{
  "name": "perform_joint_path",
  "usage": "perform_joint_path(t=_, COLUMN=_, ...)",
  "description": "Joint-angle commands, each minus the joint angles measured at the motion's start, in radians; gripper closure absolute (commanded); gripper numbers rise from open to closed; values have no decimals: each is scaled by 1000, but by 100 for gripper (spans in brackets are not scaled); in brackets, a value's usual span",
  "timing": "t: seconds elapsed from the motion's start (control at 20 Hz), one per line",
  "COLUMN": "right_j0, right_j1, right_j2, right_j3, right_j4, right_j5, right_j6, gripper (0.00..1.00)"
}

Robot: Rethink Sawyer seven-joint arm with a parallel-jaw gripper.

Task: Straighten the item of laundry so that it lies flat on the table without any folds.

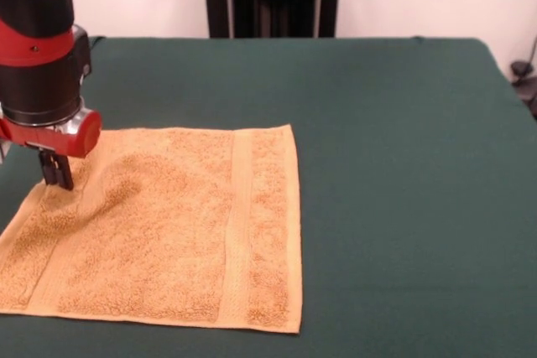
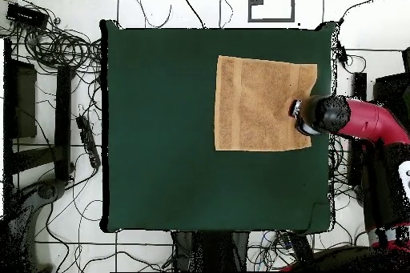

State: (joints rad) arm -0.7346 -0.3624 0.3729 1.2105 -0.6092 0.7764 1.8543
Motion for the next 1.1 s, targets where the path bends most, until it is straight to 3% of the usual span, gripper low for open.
perform_joint_path(t=0.05, right_j0=27, right_j1=14, right_j2=115, right_j3=-3, right_j4=-18, right_j5=71, right_j6=-330, gripper=100)
perform_joint_path(t=0.25, right_j0=31, right_j1=12, right_j2=109, right_j3=1, right_j4=-24, right_j5=56, right_j6=-314, gripper=100)
perform_joint_path(t=0.3, right_j0=27, right_j1=7, right_j2=107, right_j3=15, right_j4=-26, right_j5=26, right_j6=-294, gripper=0)
perform_joint_path(t=0.55, right_j0=26, right_j1=-1, right_j2=97, right_j3=34, right_j4=-17, right_j5=0, right_j6=-239, gripper=0)
perform_joint_path(t=1.1, right_j0=20, right_j1=-17, right_j2=109, right_j3=34, right_j4=-11, right_j5=49, right_j6=-290, gripper=0)
